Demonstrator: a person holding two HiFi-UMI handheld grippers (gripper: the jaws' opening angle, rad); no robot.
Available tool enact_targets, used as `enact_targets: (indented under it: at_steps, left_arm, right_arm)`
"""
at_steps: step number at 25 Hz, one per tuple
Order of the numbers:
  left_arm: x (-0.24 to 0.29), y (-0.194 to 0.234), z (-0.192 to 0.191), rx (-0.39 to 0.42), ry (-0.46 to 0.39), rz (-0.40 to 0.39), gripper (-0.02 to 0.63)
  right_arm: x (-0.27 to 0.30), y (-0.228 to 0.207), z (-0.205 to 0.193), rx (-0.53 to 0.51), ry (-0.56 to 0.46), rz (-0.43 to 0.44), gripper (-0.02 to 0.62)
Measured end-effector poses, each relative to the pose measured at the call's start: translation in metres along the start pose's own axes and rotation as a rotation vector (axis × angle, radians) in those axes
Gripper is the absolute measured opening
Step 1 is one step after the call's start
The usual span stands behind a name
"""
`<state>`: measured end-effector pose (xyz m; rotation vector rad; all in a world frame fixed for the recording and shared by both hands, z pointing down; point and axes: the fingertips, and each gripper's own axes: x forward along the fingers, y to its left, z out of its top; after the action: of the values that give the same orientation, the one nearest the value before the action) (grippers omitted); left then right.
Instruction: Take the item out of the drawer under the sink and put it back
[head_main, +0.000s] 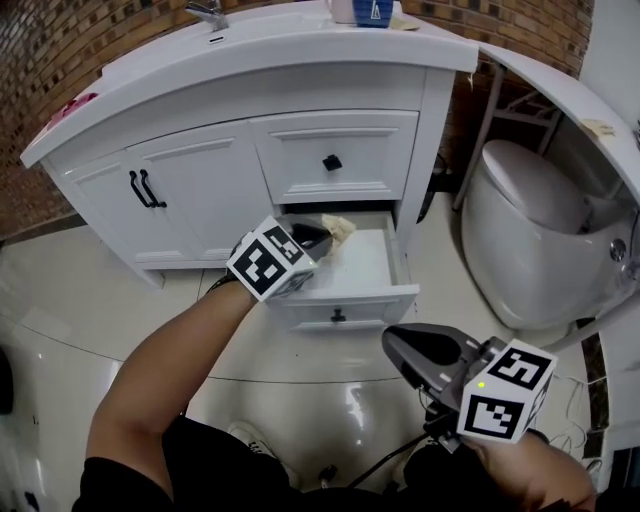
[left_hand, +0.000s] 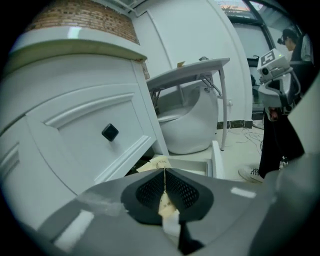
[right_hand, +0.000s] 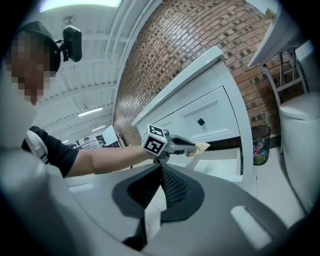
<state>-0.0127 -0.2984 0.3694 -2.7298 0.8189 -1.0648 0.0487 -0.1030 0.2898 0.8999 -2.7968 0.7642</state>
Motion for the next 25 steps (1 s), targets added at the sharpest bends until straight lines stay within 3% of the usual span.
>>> enact_targets:
  at_steps: [8,15,25]
  left_arm:
    - [-0.074,-0.022,0.029,-0.126,-0.193,0.057,0.011]
    - [-0.154,-0.049,0.045,-0.19,-0.341,0.092,0.011]
    - [-0.206,-0.084,0.052,-0.278,-0.477,0.086,0.011]
  right_arm:
    - [-0.002,-0.005,0.009,-0.01,-0.033,-0.041,0.003]
    - [-0.005,0.006,0.007,-0.044,-0.035,-0.046,0.003]
    - [-0.002,0.021,0.009,-0.108,-0.036,-0.035,0.003]
